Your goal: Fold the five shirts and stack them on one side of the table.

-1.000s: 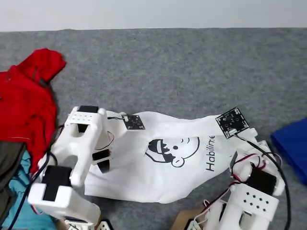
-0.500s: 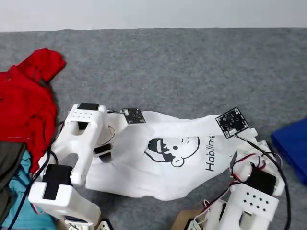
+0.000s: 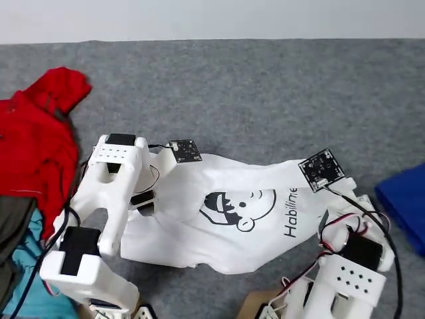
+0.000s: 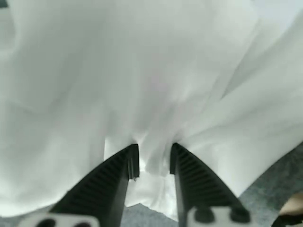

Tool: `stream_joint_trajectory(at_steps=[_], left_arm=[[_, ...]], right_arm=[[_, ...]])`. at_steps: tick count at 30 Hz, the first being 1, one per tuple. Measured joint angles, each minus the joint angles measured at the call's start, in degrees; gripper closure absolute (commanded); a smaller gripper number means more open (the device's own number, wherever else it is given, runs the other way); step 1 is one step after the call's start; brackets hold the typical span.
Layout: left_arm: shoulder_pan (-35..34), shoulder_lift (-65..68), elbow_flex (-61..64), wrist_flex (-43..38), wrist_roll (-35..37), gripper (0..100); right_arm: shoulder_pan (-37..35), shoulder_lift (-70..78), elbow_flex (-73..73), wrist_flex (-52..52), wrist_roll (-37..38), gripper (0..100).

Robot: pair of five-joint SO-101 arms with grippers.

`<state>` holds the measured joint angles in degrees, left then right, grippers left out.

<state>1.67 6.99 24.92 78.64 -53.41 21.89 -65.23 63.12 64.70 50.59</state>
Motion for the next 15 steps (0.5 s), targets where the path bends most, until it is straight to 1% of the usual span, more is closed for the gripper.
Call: stream_joint_trajectory(at_steps=[15], left_arm=[[-2.20,0.18,0.00,0.35,-1.41,89]], right_arm=[[0.00,0.00,0.00,0.00,0.00,80.1]])
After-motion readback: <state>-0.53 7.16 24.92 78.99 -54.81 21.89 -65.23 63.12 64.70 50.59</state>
